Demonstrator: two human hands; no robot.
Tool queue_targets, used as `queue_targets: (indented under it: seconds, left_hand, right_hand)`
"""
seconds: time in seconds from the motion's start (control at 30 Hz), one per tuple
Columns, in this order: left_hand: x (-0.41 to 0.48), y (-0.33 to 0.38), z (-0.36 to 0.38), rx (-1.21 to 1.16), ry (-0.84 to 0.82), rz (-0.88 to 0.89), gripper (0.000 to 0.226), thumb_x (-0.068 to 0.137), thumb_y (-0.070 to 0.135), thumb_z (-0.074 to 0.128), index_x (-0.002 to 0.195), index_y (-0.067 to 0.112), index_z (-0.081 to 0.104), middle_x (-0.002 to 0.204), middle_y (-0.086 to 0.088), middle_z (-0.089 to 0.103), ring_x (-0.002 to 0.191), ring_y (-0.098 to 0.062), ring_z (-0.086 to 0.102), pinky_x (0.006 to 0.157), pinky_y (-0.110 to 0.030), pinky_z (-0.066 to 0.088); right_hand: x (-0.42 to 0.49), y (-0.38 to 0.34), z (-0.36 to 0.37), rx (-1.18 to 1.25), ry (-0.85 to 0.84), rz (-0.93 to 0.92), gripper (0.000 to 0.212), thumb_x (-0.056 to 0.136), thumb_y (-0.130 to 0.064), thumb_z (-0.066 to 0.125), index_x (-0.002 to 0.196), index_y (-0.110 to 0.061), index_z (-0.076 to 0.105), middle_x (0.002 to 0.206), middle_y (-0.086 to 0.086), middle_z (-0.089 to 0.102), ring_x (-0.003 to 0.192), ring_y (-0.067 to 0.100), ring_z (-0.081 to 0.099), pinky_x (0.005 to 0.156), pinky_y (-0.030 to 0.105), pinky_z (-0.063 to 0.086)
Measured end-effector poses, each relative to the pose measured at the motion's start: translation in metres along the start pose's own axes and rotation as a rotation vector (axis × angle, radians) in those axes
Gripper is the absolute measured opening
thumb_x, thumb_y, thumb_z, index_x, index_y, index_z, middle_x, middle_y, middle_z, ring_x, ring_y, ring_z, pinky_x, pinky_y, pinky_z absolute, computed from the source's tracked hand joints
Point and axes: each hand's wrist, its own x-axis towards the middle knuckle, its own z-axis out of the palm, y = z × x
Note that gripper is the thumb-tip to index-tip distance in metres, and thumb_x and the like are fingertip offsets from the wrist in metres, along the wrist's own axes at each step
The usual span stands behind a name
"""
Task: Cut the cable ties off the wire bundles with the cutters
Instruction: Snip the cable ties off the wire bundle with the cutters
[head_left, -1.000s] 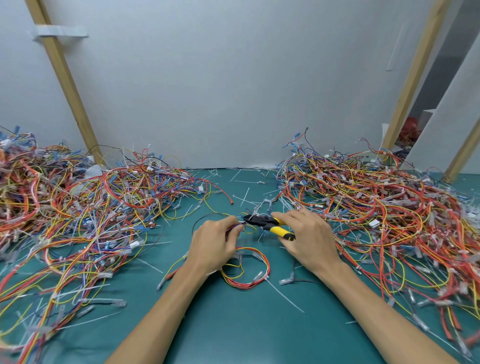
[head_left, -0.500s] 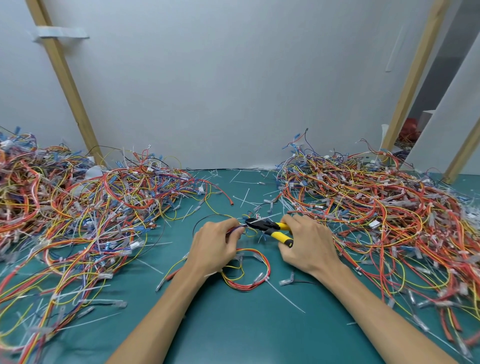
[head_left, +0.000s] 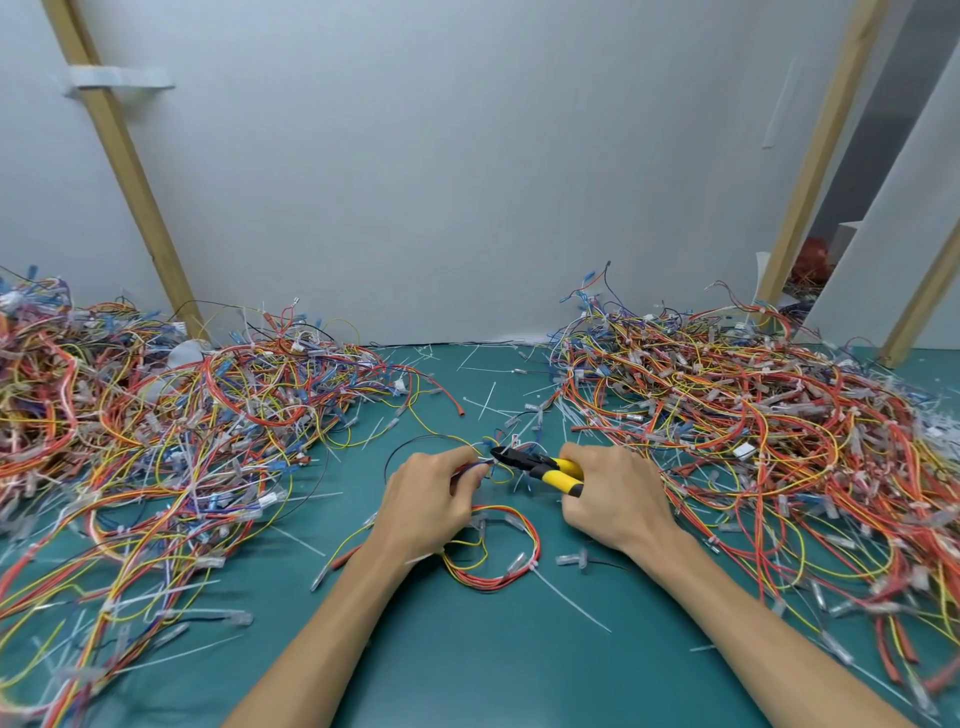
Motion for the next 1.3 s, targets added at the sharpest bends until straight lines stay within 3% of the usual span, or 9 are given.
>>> queue_targets:
  seconds: [0.27,0.43,0.5,0.67,0.8,0.87,1.0,1.3]
  left_hand:
    - [0.001,-0.001,-0.002,0.013,-0.029,0.02,0.019,0.094,0.03,0.054,0.078,0.021,0.059,0.06,0.002,0.06,0.063,-0.024,0.054,0.057,-0.035,0.043]
    - [0.003,-0.001,-0.005,-0.001,-0.052,0.018,0.02,0.096,0.029,0.054,0.079,0.02,0.06,0.059,0.001,0.058,0.064,-0.027,0.053,0.059,-0.037,0.044]
    - [0.003,-0.001,-0.006,-0.011,-0.072,0.02,0.02,0.097,0.028,0.053,0.081,0.02,0.062,0.062,0.0,0.061,0.066,-0.028,0.055,0.062,-0.039,0.047]
    - [0.005,-0.001,-0.006,0.014,-0.075,0.031,0.019,0.097,0.029,0.053,0.082,0.02,0.061,0.056,0.004,0.048,0.062,-0.022,0.042,0.061,-0.038,0.045]
    - [0.003,0.0,-0.007,-0.009,-0.077,0.013,0.02,0.097,0.029,0.053,0.081,0.021,0.06,0.053,0.007,0.045,0.061,-0.022,0.042,0.061,-0.037,0.045]
    - [0.001,0.0,-0.006,-0.021,-0.067,-0.004,0.02,0.097,0.029,0.053,0.08,0.022,0.061,0.053,0.008,0.046,0.061,-0.021,0.045,0.061,-0.036,0.045]
    - [-0.005,0.003,-0.006,-0.04,-0.064,-0.034,0.022,0.096,0.027,0.054,0.077,0.021,0.06,0.05,0.012,0.045,0.061,-0.02,0.043,0.061,-0.036,0.044]
    - [-0.013,0.011,-0.009,-0.069,-0.076,-0.068,0.021,0.096,0.027,0.055,0.079,0.021,0.066,0.053,0.019,0.049,0.063,-0.014,0.046,0.062,-0.033,0.043]
  right_hand:
    - [0.003,0.002,0.001,0.02,-0.002,0.007,0.013,0.068,-0.03,0.059,0.078,-0.024,0.054,0.058,-0.005,0.05,0.062,0.024,0.051,0.051,0.025,0.026]
    - [-0.002,-0.004,0.003,-0.096,0.163,-0.071,0.024,0.055,-0.022,0.07,0.075,-0.021,0.056,0.059,-0.006,0.051,0.056,0.02,0.049,0.047,0.022,0.02]
    - [-0.002,-0.005,0.003,-0.108,0.216,-0.092,0.031,0.049,-0.018,0.074,0.076,-0.018,0.059,0.062,-0.003,0.054,0.058,0.021,0.051,0.049,0.022,0.024]
    - [-0.003,-0.003,0.008,-0.068,0.175,-0.06,0.04,0.058,-0.019,0.074,0.096,-0.015,0.064,0.085,0.001,0.061,0.079,0.023,0.055,0.064,0.033,0.046]
    - [-0.001,-0.004,0.009,-0.075,0.154,-0.08,0.043,0.06,-0.018,0.074,0.102,-0.014,0.063,0.091,0.003,0.061,0.084,0.024,0.054,0.073,0.036,0.048]
    - [-0.002,-0.003,0.009,-0.075,0.145,-0.095,0.04,0.061,-0.02,0.073,0.1,-0.014,0.062,0.088,0.002,0.06,0.082,0.024,0.053,0.071,0.037,0.047]
    - [-0.005,-0.005,0.007,-0.06,0.178,-0.099,0.027,0.062,-0.023,0.074,0.083,-0.015,0.059,0.069,0.001,0.057,0.065,0.026,0.054,0.053,0.028,0.033]
    - [-0.012,-0.004,0.002,-0.023,0.162,-0.072,0.02,0.067,-0.028,0.07,0.08,-0.019,0.058,0.064,-0.003,0.057,0.061,0.024,0.054,0.052,0.025,0.032]
